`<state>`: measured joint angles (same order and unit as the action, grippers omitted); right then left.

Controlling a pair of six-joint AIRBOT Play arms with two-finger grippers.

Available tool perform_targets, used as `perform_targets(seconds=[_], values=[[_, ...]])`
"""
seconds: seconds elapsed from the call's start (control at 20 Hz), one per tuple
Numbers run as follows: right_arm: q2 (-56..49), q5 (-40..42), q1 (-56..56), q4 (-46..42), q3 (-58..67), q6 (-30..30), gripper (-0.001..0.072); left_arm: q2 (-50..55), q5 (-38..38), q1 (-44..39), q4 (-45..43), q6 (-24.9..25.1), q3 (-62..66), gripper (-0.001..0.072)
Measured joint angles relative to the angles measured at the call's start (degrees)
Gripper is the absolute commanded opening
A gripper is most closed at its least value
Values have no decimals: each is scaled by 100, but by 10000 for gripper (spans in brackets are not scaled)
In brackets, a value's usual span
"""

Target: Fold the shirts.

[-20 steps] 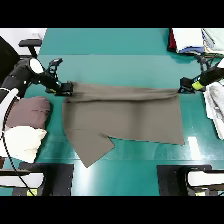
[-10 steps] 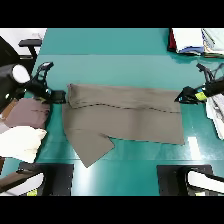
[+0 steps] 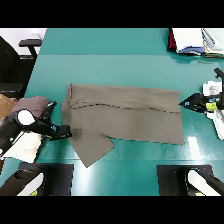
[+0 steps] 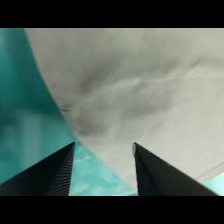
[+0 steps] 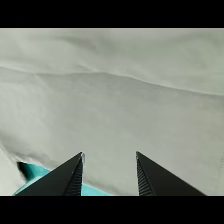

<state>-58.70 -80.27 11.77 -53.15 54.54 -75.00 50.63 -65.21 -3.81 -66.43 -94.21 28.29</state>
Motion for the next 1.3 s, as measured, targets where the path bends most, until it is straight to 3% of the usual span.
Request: perform_targets(seconds=[0.25, 0.3, 0.35, 0.4, 0.65, 0.75, 0.85, 0.95, 1.1, 1.25, 1.3], values=[[122, 52, 28, 87, -44, 15, 395, -74, 424, 7, 708, 9, -452, 429], [131, 61, 31, 87, -48, 15, 396, -79, 459, 7, 791, 46, -487, 323], [138, 59, 31, 90, -48, 13, 395, -79, 492, 0, 811, 70, -514, 45], [142, 59, 31, 72, -48, 15, 396, -76, 483, 0, 811, 101, -520, 29], [151, -170, 85, -848, -240, -24, 401, -98, 66, 0, 931, 435, -177, 28], [151, -304, 343, -1370, -577, -98, 532, -101, -166, 0, 935, 584, 24, 28], [138, -376, 780, -1641, -962, -144, 525, -103, -306, 0, 938, 721, 173, 28], [42, -404, 1294, -1788, -1403, -181, 460, -103, -367, 0, 933, 815, 256, 28], [-238, -291, 1698, -1685, -1934, -201, 430, -103, -385, 0, 922, 927, 313, 28], [-599, -120, 1617, -1338, -2192, -214, 295, -103, -391, 0, 846, 984, 337, 28], [-697, -90, 1506, -1231, -2221, -212, 187, -103, -413, 0, 802, 992, 348, 28]])
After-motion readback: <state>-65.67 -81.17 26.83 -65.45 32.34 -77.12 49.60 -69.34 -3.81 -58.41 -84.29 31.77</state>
